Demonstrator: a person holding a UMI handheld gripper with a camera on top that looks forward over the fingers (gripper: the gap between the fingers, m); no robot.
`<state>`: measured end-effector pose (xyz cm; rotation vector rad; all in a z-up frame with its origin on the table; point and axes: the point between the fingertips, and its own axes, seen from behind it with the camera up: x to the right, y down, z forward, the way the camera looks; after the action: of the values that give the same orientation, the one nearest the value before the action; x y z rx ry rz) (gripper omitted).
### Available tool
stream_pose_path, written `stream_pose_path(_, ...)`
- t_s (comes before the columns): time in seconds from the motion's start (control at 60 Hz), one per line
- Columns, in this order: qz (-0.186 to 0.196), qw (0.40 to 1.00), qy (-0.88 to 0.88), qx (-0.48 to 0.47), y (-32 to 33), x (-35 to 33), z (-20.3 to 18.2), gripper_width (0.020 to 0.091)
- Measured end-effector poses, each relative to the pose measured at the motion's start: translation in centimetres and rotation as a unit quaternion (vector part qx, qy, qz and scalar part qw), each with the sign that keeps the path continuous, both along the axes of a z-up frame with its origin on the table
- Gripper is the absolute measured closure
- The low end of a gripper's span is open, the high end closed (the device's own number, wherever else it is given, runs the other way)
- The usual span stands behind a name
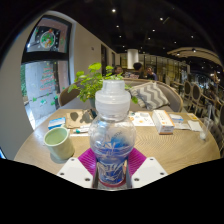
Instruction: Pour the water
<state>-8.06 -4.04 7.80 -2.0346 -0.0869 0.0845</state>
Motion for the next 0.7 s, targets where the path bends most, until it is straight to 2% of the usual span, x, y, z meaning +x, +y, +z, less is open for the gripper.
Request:
stream_pose_path(0.067, -0.004, 1.000, 0.009, 0.007, -0.1, 0.3, -0.2, 0.0701)
stream_pose_path(0.217, -0.012, 1.000, 0.008, -0.011, -0.4, 0.4, -0.4, 0.0551)
stream_pose_path(0.25, -0.013, 0.999, 0.005, -0.030, -0.8, 0.5, -0.7, 0.0473)
stream_pose_path(0.3, -0.014, 0.998, 0.002, -0.053, -1.7, 0.6, -0.6, 0.0263)
stream_pose_path(0.317, -0.016, 0.998, 0.001, -0.061, -1.9, 0.8, -0.9, 0.0236)
stream_pose_path(0.35, -0.022, 0.997, -0.001, -0.076, -3.0, 0.9, -0.5, 0.0280)
stream_pose_path(0.417, -0.030, 0.996, -0.009, -0.089, -5.0, 1.4, 1.0, 0.0237)
stream_pose_path(0.7, -0.057, 0.988, -0.047, -0.134, -17.1, 0.9, 8.8, 0.0250)
